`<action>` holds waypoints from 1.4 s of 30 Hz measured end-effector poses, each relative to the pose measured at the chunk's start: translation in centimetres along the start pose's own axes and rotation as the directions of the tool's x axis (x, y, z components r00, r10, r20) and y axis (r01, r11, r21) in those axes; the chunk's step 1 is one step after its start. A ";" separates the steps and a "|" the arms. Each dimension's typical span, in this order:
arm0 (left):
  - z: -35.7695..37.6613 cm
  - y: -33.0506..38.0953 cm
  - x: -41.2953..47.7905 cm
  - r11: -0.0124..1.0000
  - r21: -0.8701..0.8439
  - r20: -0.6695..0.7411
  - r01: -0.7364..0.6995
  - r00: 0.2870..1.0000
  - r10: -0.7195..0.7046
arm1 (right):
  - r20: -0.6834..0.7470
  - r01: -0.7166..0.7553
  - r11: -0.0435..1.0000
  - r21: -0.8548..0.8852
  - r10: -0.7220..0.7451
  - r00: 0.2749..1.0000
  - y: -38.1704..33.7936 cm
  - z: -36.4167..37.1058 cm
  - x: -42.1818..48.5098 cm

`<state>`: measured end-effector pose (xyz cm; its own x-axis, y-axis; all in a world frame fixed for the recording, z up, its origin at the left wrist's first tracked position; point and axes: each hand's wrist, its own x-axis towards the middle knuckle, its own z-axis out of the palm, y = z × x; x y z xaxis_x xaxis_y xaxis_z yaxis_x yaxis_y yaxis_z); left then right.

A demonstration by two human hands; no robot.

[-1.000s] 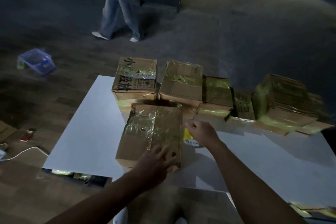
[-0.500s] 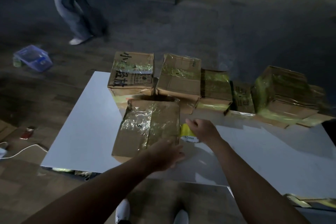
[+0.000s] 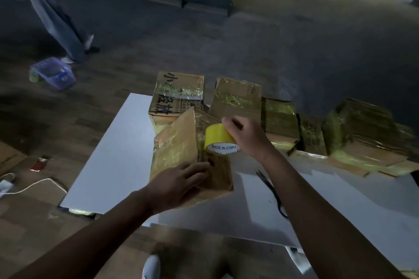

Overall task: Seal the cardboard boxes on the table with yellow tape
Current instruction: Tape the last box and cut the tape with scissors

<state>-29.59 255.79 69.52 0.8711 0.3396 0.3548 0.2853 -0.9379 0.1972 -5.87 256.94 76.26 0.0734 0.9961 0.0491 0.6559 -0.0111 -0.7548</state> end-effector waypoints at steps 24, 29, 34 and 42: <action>-2.5 -3.3 -2.7 0.722 -0.218 0.178 0.657 0.754 -0.632 | 0.036 0.021 0.967 0.253 -0.032 0.999 -5.3 5.6 1.7; -3.2 -3.8 -3.8 0.748 0.026 0.175 0.663 0.734 -0.656 | 0.009 0.042 0.996 0.083 -0.043 0.999 -6.7 5.8 1.9; -4.1 -4.3 -5.2 0.767 0.152 0.217 0.623 0.736 -0.641 | 0.039 0.038 0.991 -0.131 -0.033 0.999 -6.7 4.9 2.0; -2.8 -3.6 -1.3 0.730 0.042 0.188 0.683 0.712 -0.677 | 0.044 0.052 0.979 -0.195 -0.044 0.998 -8.3 6.6 2.8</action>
<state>-32.91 258.91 70.90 0.5022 0.8631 -0.0530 0.8196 -0.4555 0.3474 -16.11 260.37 78.32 0.0113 0.9985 0.0531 0.7928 0.0234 -0.6090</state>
